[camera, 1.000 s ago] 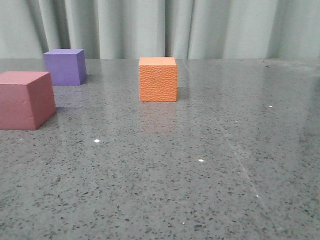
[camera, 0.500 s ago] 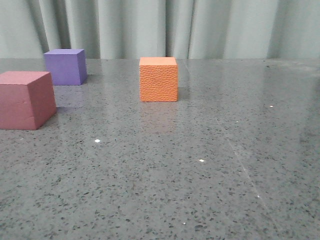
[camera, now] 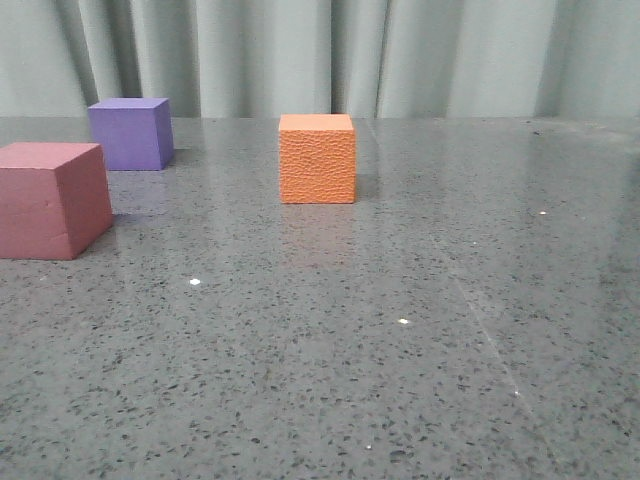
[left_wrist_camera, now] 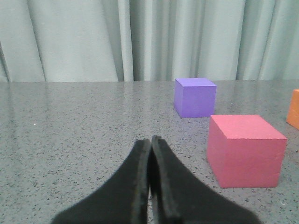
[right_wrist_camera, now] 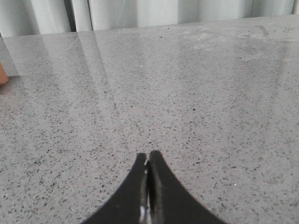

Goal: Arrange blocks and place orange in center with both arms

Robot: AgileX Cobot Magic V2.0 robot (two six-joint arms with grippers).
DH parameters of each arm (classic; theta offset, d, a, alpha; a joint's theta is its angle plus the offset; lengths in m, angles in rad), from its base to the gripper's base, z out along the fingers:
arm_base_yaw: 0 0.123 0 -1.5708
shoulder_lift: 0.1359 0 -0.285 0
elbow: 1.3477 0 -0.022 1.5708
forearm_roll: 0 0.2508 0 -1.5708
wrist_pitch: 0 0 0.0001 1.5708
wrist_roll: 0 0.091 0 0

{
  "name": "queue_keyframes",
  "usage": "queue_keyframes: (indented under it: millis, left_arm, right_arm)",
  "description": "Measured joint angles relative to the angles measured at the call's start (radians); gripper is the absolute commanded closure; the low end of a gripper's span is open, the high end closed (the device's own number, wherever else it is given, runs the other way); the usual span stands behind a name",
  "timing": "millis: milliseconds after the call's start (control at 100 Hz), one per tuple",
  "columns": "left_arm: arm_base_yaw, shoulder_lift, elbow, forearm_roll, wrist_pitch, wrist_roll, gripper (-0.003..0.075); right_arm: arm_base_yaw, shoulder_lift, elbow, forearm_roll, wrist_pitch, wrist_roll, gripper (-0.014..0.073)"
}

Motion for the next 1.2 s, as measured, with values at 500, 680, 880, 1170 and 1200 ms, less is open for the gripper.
queue_keyframes:
  millis: [500,680,880,1170,1200]
  left_arm:
    - [0.000,0.000,-0.016,-0.023,-0.034,0.000,0.0739]
    - [0.000,0.056,-0.213,-0.038,0.198,-0.001,0.0739]
    - [0.000,0.298,-0.517,-0.023,0.420,-0.001,0.0739]
    - [0.000,0.591,-0.745,-0.023,0.564,-0.002,0.0739]
    - [0.000,0.607,-0.750,-0.032,0.566,-0.002,0.0739]
  right_arm:
    - [0.000,0.000,0.000,0.000,0.000,0.000,0.0661]
    - [0.000,0.000,0.000,0.000,0.000,0.000,0.0661]
    - [0.000,0.000,0.000,0.000,-0.001,0.000,0.0661]
    - [0.000,0.000,0.000,0.000,-0.001,0.000,0.0661]
    - [0.000,0.000,0.000,0.000,-0.001,0.000,0.0661]
